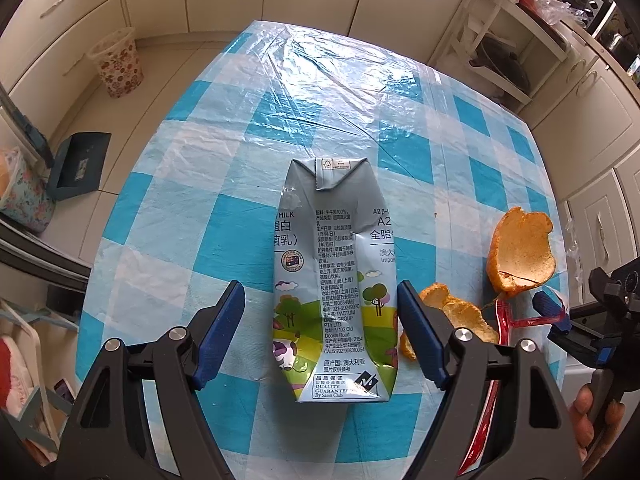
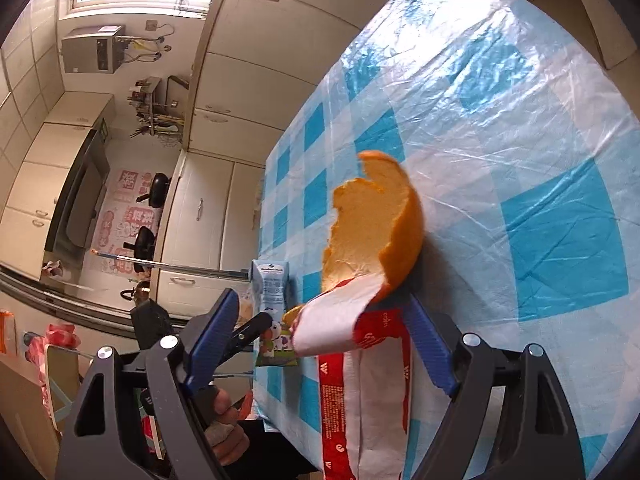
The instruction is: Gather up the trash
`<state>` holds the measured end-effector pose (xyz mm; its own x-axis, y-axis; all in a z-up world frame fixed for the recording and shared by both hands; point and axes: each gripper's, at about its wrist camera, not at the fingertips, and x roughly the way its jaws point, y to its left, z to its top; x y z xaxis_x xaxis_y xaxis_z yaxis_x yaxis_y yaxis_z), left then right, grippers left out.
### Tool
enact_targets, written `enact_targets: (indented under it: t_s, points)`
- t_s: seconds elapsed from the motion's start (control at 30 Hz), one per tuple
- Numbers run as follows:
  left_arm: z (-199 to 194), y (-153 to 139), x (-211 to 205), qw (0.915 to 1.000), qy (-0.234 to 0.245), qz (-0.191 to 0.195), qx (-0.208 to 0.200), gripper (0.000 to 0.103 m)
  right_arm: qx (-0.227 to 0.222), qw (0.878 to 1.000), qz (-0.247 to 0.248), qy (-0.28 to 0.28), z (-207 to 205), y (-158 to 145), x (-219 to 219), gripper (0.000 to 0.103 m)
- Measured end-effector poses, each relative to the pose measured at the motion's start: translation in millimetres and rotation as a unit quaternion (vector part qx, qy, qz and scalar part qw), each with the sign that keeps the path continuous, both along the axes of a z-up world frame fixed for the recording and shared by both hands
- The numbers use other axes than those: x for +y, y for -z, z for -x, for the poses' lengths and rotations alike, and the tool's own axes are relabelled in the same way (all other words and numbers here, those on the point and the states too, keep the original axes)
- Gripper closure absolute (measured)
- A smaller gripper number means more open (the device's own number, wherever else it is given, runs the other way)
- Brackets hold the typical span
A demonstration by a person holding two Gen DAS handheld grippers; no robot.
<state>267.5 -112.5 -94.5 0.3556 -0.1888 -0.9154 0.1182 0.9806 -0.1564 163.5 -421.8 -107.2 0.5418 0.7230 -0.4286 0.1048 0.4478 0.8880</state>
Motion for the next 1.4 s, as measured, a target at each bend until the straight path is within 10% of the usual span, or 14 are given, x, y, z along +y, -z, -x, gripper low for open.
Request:
enact_targets:
  t_s: [0.13, 0.33, 0.47, 0.63, 1.2, 1.4]
  points:
    - [0.0, 2.1, -2.6, 0.9998, 0.0, -0.019, -0.002, 0.029, 0.0, 0.997, 0.064, -0.049, -0.7, -12.3, 23.1, 0.023]
    - [-1.7, 5.4, 4.3, 0.9994, -0.004, -0.034, 0.003, 0.029, -0.047, 0.967, 0.242, 0.066, 16.1, -53.5, 1.6, 0.023]
    - [-3.0, 9.0, 12.6, 0.9989, -0.011, -0.044, 0.007, 0.029, -0.11, 0.963, 0.244, -0.03, 6.1, -69.8, 48.1, 0.023]
    - [-3.5, 11.6, 26.1, 0.9979, -0.022, -0.061, 0.009, 0.029, -0.086, 0.945, 0.278, -0.151, -15.2, -41.2, 119.8, 0.023]
    - [-11.7, -0.9, 57.8, 0.9968, -0.038, -0.07, -0.014, 0.029, -0.076, 0.865, 0.447, -0.216, -20.7, -3.1, 170.0, 0.024]
    - [-31.2, -8.0, 50.5, 0.9918, -0.015, -0.119, -0.043, 0.029, -0.079, 0.862, 0.452, -0.215, -17.1, -6.3, 167.9, 0.053]
